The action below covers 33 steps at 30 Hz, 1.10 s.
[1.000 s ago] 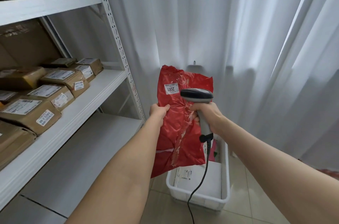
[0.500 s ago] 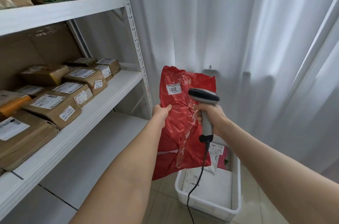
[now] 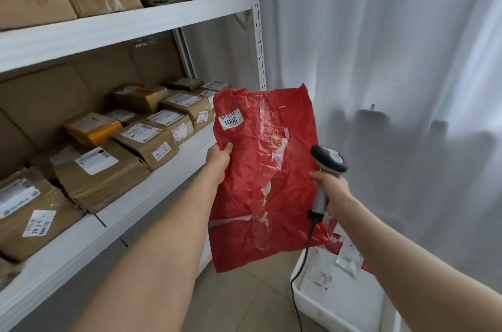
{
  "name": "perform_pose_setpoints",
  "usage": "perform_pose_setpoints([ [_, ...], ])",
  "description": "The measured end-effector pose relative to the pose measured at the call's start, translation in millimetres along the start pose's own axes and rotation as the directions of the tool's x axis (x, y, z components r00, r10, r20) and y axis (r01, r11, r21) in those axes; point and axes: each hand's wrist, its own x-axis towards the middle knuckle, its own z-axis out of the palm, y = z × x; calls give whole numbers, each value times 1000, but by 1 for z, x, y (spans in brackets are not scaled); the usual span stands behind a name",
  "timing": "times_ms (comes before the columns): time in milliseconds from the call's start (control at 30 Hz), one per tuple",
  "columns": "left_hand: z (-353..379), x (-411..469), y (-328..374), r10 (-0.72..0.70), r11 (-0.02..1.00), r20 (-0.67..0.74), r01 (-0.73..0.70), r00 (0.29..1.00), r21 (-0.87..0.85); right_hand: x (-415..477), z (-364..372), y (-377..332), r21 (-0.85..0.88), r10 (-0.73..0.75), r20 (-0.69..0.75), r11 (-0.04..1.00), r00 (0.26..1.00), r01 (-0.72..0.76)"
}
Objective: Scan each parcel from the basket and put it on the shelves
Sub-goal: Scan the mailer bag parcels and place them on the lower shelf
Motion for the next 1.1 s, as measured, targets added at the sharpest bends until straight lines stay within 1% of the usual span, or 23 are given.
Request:
perform_pose_setpoints([
  [133, -31, 7, 2, -23, 1000, 41, 23, 999, -5, -1, 35, 17, -23, 24, 47, 999, 999, -23],
  [200, -50, 8, 5, -99, 995, 110, 100, 989, -5, -2, 51, 25, -30, 28, 34, 999, 999, -27],
  [233, -61, 9, 5, -156, 988, 175, 157, 972, 8, -1, 58, 29, -27, 30, 10, 999, 999, -30],
  [300, -81, 11, 1, -277, 961, 325, 266, 904, 80, 2, 67, 35, -13, 40, -42, 999, 998, -40],
  [333, -89, 12, -3, -326, 945, 376, 295, 867, 138, 4, 71, 37, -11, 45, -59, 999, 997, -46],
  [367, -96, 13, -9, -360, 932, 399, 310, 843, 186, 5, 73, 40, -12, 47, -72, 999, 996, -48],
  [400, -99, 14, -16, -373, 926, 392, 314, 841, 208, 7, 75, 43, -18, 47, -83, 999, 995, -49],
  [433, -101, 16, -23, -365, 929, 364, 311, 857, 199, 9, 77, 48, -27, 49, -91, 998, 995, -52],
  [500, -99, 16, -37, -333, 942, 289, 306, 898, 134, 10, 77, 57, -64, 49, -100, 996, 994, -55],
  [567, -95, 10, -52, -322, 947, 207, 312, 924, 79, 7, 77, 66, -124, 54, -98, 990, 994, -66],
  [667, -92, -8, -73, -349, 937, 127, 344, 928, 60, -3, 76, 79, -115, 88, -43, 989, 995, -93],
  [733, -92, -23, -85, -354, 935, 95, 351, 930, 48, -14, 74, 89, -104, 116, 20, 988, 993, -114],
  [767, -94, -33, -91, -354, 935, 82, 353, 931, 33, -21, 73, 94, -126, 128, 62, 985, 990, -119],
  [867, -100, -67, -103, -364, 931, 69, 366, 929, -13, -51, 69, 111, -216, 171, 161, 967, 972, -134],
  [1000, -114, -107, -119, -397, 915, 118, 403, 910, -34, -98, 64, 138, -192, 239, 244, 962, 940, -195],
  [1100, -128, -135, -134, -437, 896, 125, 443, 891, -21, -127, 65, 159, -205, 278, 258, 952, 925, -229],
])
